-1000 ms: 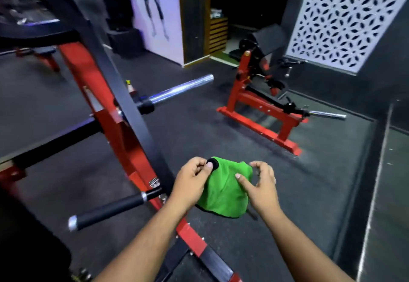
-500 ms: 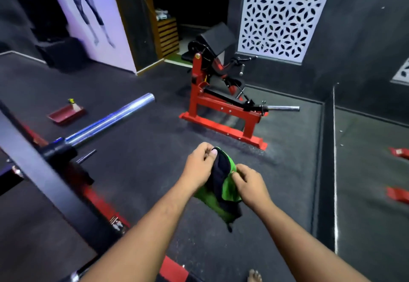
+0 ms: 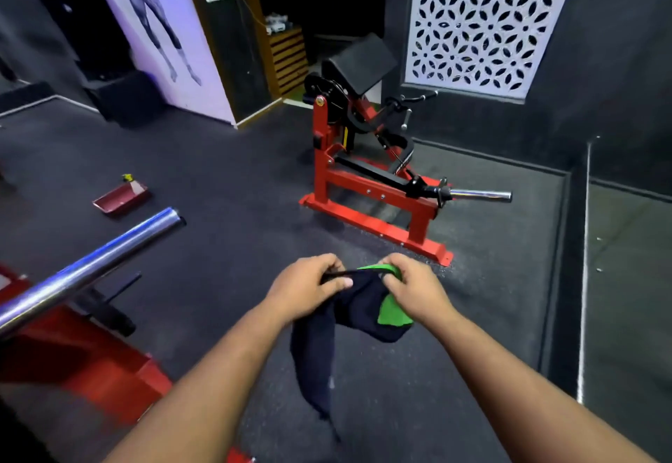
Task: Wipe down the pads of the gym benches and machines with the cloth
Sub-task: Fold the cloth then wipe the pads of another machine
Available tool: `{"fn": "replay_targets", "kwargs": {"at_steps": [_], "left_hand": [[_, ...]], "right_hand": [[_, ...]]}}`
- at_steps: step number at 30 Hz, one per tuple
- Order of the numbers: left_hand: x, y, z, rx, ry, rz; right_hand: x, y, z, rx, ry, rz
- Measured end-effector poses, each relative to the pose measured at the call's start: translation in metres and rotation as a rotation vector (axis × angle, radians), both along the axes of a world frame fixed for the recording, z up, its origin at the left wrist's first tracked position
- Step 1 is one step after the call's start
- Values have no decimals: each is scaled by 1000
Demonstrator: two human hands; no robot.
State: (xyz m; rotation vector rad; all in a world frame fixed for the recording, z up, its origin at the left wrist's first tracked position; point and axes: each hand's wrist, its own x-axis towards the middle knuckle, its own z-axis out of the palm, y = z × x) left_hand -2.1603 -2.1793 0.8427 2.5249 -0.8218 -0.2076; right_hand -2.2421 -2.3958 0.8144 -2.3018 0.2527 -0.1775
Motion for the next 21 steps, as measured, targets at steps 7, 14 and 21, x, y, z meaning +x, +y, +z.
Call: {"fn": "replay_targets", "kwargs": {"at_steps": [7, 14, 21], "left_hand": [[96, 0, -32, 159, -16, 227], [201, -49, -60, 4, 61, 473], [270, -109, -73, -479, 484, 369]], "right_hand": [[73, -74, -2, -335, 92, -229], [171, -111, -22, -332, 223, -427], [257, -93, -17, 731, 238, -392]]}}
